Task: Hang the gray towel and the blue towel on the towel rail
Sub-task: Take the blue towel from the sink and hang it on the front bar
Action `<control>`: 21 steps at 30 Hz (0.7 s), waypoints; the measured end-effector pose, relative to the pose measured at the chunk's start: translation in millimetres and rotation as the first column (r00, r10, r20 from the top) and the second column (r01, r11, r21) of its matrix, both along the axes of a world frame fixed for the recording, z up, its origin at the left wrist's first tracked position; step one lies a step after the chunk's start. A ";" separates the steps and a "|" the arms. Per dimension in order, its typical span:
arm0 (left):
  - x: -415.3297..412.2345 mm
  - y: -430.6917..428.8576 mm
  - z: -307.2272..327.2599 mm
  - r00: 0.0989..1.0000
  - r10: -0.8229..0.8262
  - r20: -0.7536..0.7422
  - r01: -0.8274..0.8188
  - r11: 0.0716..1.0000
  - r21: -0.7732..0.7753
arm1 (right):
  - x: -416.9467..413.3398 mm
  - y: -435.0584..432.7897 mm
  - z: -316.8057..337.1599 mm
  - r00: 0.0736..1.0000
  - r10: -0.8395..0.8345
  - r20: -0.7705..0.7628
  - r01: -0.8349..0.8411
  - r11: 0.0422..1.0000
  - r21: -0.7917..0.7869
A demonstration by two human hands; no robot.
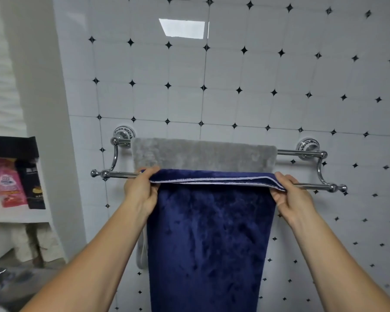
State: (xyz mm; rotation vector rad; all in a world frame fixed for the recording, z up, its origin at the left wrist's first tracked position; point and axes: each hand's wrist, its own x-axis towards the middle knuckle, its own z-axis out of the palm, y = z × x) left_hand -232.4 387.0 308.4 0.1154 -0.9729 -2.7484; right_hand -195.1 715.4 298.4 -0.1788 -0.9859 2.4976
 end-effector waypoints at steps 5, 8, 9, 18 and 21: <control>10.3 -2.8 -9.7 0.996 0.060 -0.066 -0.067 0.993 -0.098 | 10.5 -5.2 7.7 0.981 -0.093 0.170 0.057 0.977 0.206; 13.3 -0.3 -13.5 0.990 0.120 -0.068 -0.126 0.987 -0.099 | 22.0 -6.0 8.9 0.923 -0.216 0.320 0.062 0.902 0.428; 13.5 0.3 -15.5 0.988 0.144 -0.061 -0.149 0.985 -0.091 | 25.4 -5.3 8.7 0.913 -0.234 0.334 0.054 0.881 0.471; 17.5 -0.1 -24.9 0.923 0.298 0.246 -0.215 0.925 -0.313 | 39.9 -10.7 20.2 0.869 -0.223 0.442 -0.109 0.784 0.611; 23.1 -0.5 -25.8 0.902 0.350 0.251 -0.234 0.888 -0.397 | 38.4 -7.0 18.7 0.887 -0.176 0.426 -0.122 0.802 0.585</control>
